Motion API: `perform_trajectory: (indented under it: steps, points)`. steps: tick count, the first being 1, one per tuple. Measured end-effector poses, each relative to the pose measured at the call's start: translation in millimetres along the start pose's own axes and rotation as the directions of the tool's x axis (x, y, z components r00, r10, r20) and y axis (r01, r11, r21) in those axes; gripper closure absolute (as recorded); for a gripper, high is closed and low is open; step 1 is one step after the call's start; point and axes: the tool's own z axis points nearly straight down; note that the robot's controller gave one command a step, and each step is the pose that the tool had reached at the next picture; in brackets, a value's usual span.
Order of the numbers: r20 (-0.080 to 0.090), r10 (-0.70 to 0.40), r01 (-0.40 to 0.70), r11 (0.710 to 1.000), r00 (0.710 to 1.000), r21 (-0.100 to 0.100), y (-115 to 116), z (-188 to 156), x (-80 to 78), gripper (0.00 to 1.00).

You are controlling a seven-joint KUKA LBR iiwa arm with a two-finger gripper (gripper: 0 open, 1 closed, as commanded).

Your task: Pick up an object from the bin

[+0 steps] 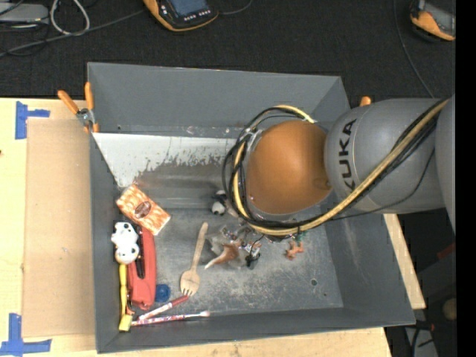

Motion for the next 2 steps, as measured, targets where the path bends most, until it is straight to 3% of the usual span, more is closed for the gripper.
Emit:
perform_trajectory:
  steps: [2]
  points:
    - [-0.006, 0.004, -0.004, 1.0, 1.0, -0.008, 3, -37, 0.8, 1.0]
